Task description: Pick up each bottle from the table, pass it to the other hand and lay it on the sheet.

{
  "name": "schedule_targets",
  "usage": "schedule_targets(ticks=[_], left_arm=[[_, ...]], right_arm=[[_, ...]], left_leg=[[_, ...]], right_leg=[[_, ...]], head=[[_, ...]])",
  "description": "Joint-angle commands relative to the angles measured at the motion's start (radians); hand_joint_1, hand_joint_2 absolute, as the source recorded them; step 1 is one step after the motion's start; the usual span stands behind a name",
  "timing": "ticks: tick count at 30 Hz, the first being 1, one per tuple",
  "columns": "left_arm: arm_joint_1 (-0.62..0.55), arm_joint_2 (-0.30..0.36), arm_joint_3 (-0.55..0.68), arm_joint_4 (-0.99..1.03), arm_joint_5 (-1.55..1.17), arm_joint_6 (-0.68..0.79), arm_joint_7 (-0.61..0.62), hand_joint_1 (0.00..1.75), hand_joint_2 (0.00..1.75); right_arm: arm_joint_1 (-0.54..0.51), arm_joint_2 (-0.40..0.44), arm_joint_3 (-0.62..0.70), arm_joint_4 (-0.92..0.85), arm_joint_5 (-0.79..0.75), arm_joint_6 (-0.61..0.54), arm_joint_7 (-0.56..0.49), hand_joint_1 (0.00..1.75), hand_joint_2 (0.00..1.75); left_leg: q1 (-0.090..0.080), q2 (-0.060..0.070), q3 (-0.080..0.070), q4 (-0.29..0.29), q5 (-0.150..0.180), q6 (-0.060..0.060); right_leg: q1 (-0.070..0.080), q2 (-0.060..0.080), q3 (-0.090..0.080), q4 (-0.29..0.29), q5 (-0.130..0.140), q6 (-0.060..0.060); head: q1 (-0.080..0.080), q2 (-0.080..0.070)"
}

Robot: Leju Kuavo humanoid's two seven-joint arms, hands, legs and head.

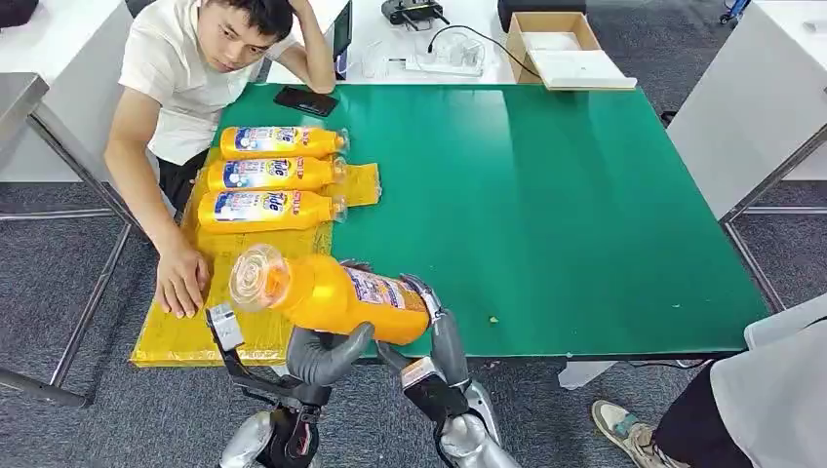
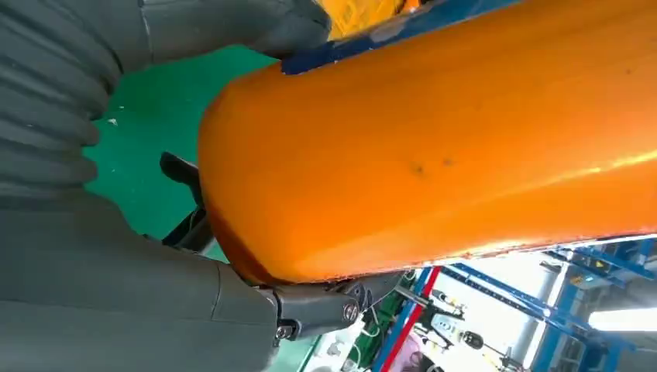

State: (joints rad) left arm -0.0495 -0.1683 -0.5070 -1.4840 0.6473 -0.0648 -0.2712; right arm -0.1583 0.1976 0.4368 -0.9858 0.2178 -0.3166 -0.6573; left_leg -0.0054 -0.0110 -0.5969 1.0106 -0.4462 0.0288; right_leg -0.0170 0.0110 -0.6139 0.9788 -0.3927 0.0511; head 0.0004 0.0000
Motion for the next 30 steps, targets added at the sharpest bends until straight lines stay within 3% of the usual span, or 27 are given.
schedule_targets(ticks=[1, 5, 6, 7, 9, 11, 12, 17, 22, 24, 29, 30], left_arm=[[-0.033, 0.019, -0.034, 0.046, 0.000, -0.056, -0.014, 1.75, 1.75], [-0.028, 0.014, -0.022, 0.038, -0.023, -0.029, -0.032, 1.75, 1.75], [-0.024, 0.005, -0.008, 0.027, -0.052, 0.009, -0.057, 1.75, 1.75], [-0.016, -0.010, 0.007, 0.011, -0.099, 0.066, -0.095, 1.75, 1.75], [-0.009, -0.022, 0.028, -0.028, -0.243, 0.224, -0.192, 1.75, 1.75], [-0.002, -0.019, 0.031, -0.050, -0.262, 0.254, -0.194, 1.75, 1.75], [0.002, -0.014, 0.034, -0.055, -0.254, 0.251, -0.183, 1.75, 1.75], [0.022, 0.040, 0.052, -0.049, -0.294, 0.256, -0.160, 1.75, 1.75], [0.068, 0.100, 0.157, -0.023, -0.394, 0.257, -0.136, 1.75, 1.75], [0.072, 0.123, 0.183, -0.023, -0.578, 0.338, -0.159, 1.75, 1.75], [0.046, 0.152, 0.201, 0.008, -0.878, 0.475, -0.158, 1.75, 1.75], [0.017, 0.159, 0.203, 0.060, -1.085, 0.585, -0.111, 1.75, 1.75]], right_arm=[[-0.054, 0.002, 0.055, 0.120, -0.001, 0.038, 0.002, 1.61, 1.75], [-0.055, 0.002, 0.056, 0.122, -0.001, 0.041, 0.007, 1.61, 1.75], [-0.052, 0.003, 0.055, 0.123, -0.003, 0.044, 0.013, 0.45, 1.75], [-0.045, 0.004, 0.054, 0.118, -0.006, 0.050, 0.021, 0.03, 1.75], [-0.028, 0.006, 0.071, 0.110, -0.007, 0.065, 0.026, 0.00, 1.75], [-0.012, 0.010, 0.086, 0.106, -0.011, 0.068, 0.026, 0.00, 1.75], [-0.004, 0.010, 0.093, 0.104, -0.008, 0.055, 0.025, 0.00, 0.00], [0.062, -0.032, 0.101, 0.010, 0.046, -0.062, -0.009, 0.00, 0.00], [0.160, -0.119, 0.071, -0.118, 0.095, -0.149, 0.019, 0.00, 0.00], [0.170, -0.130, 0.019, -0.119, 0.125, -0.222, 0.018, 0.00, 0.00], [0.177, -0.119, -0.072, -0.160, 0.136, -0.249, -0.010, 0.00, 0.00], [0.180, -0.108, -0.104, -0.189, 0.159, -0.288, -0.037, 0.00, 0.00]], left_leg=[[0.001, 0.001, 0.004, -0.001, -0.001, -0.002], [0.001, 0.000, 0.003, -0.001, -0.001, -0.001], [0.001, 0.001, 0.004, -0.001, -0.002, -0.002], [0.001, 0.001, 0.004, -0.001, -0.001, -0.002], [0.002, 0.001, 0.005, 0.000, -0.002, -0.002], [0.001, 0.000, 0.001, 0.000, -0.001, -0.001], [0.001, 0.001, 0.003, 0.000, -0.002, -0.002], [0.002, -0.001, 0.007, -0.002, -0.002, -0.003], [0.001, -0.001, 0.006, -0.002, -0.001, -0.002], [0.001, 0.001, 0.007, -0.003, -0.002, -0.002], [0.000, 0.000, 0.001, -0.001, 0.000, -0.001], [0.000, 0.000, 0.003, -0.001, -0.001, -0.002]], right_leg=[[0.001, 0.000, 0.004, -0.001, -0.001, -0.002], [0.001, -0.001, 0.003, -0.001, -0.001, -0.001], [0.001, -0.001, 0.005, -0.001, -0.001, -0.002], [0.001, 0.000, 0.004, -0.001, -0.001, -0.002], [0.002, -0.001, 0.005, -0.001, -0.002, -0.002], [0.001, -0.001, 0.002, -0.001, -0.001, -0.001], [0.002, 0.000, 0.003, -0.001, -0.001, -0.002], [0.002, -0.002, 0.008, -0.002, -0.002, -0.003], [0.001, -0.002, 0.006, -0.002, -0.002, -0.002], [0.001, -0.001, 0.007, -0.003, -0.002, -0.002], [0.000, -0.001, 0.001, -0.001, -0.001, -0.001], [0.001, -0.001, 0.003, -0.001, -0.002, -0.002]], head=[[0.000, 0.000], [0.000, 0.000], [0.000, 0.000], [0.000, 0.000], [0.000, 0.000], [0.000, 0.000], [0.000, 0.000], [0.000, 0.000], [0.000, 0.000], [0.000, 0.000], [0.000, 0.000], [0.000, 0.000]])
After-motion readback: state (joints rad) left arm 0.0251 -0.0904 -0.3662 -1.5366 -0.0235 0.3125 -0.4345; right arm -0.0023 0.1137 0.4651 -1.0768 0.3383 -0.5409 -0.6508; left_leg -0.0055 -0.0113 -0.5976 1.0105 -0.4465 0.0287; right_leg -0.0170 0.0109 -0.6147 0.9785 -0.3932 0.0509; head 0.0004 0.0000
